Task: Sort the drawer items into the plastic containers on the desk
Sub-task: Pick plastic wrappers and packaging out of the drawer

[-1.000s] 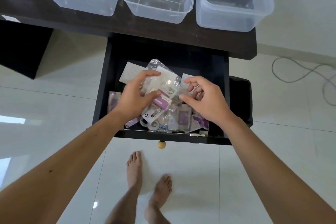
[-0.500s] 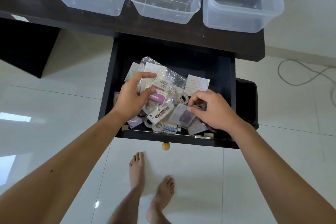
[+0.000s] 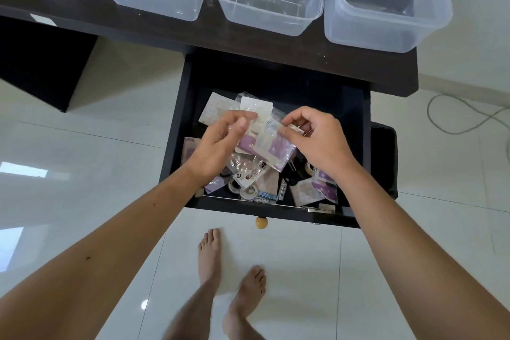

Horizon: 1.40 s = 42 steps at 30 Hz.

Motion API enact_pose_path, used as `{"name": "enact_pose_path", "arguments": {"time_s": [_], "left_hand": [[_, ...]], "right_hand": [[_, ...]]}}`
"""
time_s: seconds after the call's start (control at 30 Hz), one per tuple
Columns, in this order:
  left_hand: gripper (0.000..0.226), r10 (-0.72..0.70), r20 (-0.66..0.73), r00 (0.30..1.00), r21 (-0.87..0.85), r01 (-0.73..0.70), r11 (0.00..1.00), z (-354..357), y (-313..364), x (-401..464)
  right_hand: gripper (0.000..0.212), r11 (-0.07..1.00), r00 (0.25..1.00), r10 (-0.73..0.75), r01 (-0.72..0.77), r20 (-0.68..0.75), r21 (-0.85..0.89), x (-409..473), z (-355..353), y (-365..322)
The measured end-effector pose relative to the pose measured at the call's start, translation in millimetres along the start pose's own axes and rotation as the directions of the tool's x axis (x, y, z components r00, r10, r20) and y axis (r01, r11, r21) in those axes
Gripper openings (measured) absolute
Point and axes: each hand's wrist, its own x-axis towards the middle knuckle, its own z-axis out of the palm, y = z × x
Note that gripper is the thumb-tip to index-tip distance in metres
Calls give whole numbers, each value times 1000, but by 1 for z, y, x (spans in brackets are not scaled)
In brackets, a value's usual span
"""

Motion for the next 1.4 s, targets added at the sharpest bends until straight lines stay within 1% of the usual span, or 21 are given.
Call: {"name": "enact_pose_path", "arguments": {"time_s": [0.03,0.13,0.17,0.23,0.33,0.4,0.47,0.5,0.57,0.63,0.7,0.73,0.8,0.87,0.97,1.03,1.13,1.23,1.4], "left_hand": [[35,-3,10,1000,8,3,1000,-1,-1,0],[52,5,17,1000,91,-7,996,-1,-7,1],[54,0,20,1000,91,-2,996,0,-9,2],[57,-8,7,1000,49,8,999,0,-9,2],[72,14,-16,1000,-18,-15,1000,-1,-6,2],[79,21,-13,1000,-31,-21,999,-2,-5,2],[83,36,-11,999,-10,-36,999,-1,-5,3],[85,48,-6,999,3,-48,999,-1,-5,4],[80,53,-1,999,17,-53,998,0,-5,4],[65,32,-16,999,28,-31,999,0,-6,4],[52,26,-40,999,89,-22,996,-2,-8,5],[48,20,-50,999,107,-15,994,-3,-9,5],[44,-7,-67,998,99,14,995,-4,-9,5],[42,-33,-86,996,89,40,995,-4,-7,4],[40,-13,-149,989,138,34,990,-3,-4,3],[37,0,-193,981,142,28,990,-5,-3,4],[36,12,-194,981,146,16,989,-4,-2,4],[36,14,-183,983,155,15,988,-1,1,4],[35,5,-155,988,103,11,995,-1,5,1]], "right_hand": [[10,1000,1000,0,0,4,6,1,1,-1],[13,1000,999,-16,16,43,1,3,0,-4],[15,1000,998,-20,20,58,-8,4,-1,-4],[20,1000,997,-22,23,76,-21,5,-8,-3],[19,996,992,-22,33,127,-82,7,-31,0],[18,986,967,7,35,256,-161,9,-51,4],[24,955,904,63,68,422,-288,12,-66,10],[27,922,870,97,104,484,-372,14,-70,13],[35,830,817,149,202,557,-519,16,-73,17],[44,735,789,167,300,591,-608,16,-69,19],[43,663,790,145,369,596,-651,14,-63,21],[37,648,801,121,383,586,-658,14,-61,22],[23,665,822,70,384,565,-641,13,-59,25],[23,714,826,53,362,562,-599,13,-61,26],[22,803,819,66,295,570,-518,14,-72,19],[21,865,832,48,242,552,-440,14,-81,14],[20,947,873,-16,170,487,-274,12,-87,8],[17,981,909,-54,126,414,-148,12,-83,3],[15,992,938,-93,117,333,-53,17,-63,-2]]}}
